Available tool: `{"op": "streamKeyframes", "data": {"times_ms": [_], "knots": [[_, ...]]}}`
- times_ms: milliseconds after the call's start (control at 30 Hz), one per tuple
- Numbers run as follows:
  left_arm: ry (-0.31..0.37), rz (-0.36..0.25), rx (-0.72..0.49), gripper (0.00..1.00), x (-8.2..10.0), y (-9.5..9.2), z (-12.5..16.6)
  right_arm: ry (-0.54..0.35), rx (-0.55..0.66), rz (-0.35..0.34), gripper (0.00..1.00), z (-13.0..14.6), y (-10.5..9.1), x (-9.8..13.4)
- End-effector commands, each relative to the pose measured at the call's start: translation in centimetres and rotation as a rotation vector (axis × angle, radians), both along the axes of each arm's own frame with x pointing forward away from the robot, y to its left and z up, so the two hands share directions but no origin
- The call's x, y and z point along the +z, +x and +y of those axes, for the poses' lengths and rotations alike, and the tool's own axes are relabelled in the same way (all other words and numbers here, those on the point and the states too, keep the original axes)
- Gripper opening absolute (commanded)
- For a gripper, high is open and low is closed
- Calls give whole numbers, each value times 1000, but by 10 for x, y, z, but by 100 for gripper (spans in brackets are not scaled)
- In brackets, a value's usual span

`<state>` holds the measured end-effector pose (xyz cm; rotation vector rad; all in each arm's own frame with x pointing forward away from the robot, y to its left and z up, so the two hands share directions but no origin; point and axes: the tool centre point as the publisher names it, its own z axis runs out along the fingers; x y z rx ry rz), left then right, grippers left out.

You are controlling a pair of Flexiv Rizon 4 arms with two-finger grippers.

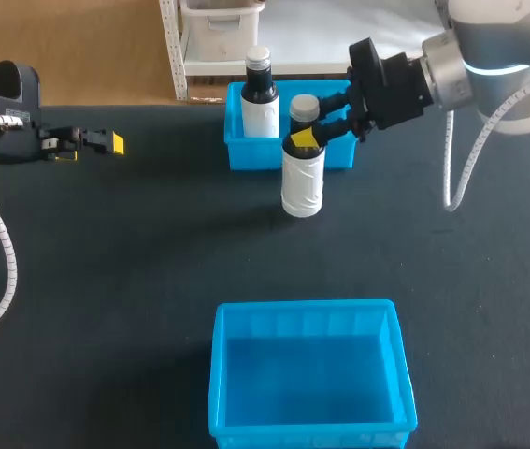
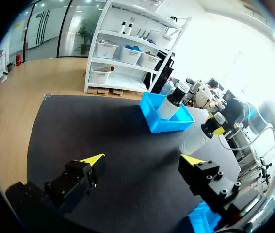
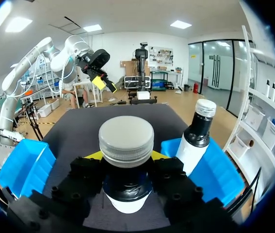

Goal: Pick up the bottle, and place it in the far bin if it is heavy, or in the near bin if it is light.

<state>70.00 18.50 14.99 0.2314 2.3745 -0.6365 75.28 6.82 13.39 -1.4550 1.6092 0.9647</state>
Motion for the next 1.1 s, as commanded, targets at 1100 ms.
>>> {"op": "streamKeyframes", "data": {"times_ms": [1100], "knots": [[0, 0, 0, 100, 0, 0, 0, -9, -59, -12, 0, -67, -3, 47]]}}
